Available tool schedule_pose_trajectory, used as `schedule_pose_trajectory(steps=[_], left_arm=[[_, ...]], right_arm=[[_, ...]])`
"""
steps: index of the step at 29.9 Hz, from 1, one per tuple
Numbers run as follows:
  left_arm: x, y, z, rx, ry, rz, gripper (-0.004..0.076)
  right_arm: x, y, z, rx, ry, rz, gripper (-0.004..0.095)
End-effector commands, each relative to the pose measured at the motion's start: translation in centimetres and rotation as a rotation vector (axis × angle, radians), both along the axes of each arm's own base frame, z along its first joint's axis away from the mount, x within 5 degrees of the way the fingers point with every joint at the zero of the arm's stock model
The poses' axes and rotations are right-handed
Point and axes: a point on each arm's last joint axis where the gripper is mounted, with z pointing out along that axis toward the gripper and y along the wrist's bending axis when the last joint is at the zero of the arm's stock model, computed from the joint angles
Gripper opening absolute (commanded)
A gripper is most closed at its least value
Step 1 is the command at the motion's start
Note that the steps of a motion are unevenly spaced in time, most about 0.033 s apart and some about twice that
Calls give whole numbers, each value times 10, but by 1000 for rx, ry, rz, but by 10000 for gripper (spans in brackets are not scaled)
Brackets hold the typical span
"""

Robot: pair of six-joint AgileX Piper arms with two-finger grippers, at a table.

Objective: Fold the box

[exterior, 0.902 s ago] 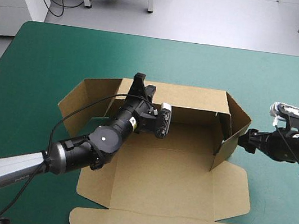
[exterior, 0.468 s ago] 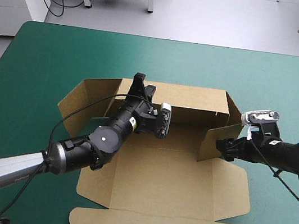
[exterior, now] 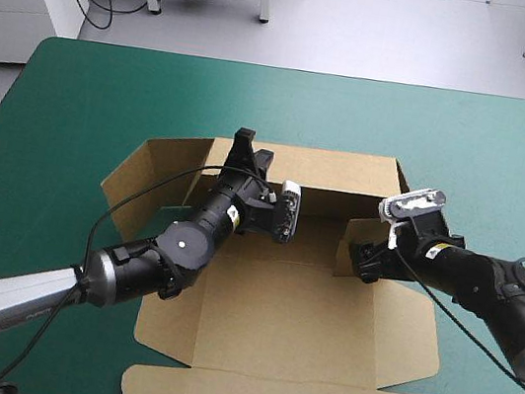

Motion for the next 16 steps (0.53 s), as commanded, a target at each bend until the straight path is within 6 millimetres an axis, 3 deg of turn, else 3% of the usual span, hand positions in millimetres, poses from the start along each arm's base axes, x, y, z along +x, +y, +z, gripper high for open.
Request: schedule_pose_trajectory(steps=[1,7,10,13,16], left_arm=[[-1,4,27,-4,-127,-7,-10],[-1,4,27,-4,-127,-7,-10],[-1,4,27,-4,-127,-7,-10],[-1,4,27,-4,-125,-12,-10],[-1,4,27,-4,-123,-15,-10]], right_arm=[[1,8,19,32,-123,-26,833],[2,16,25,44,-195,-68,832],[3,15,26,47,-208,-86,757],[4,15,27,58,-227,-89,523],[5,15,28,61,-233,-89,154]])
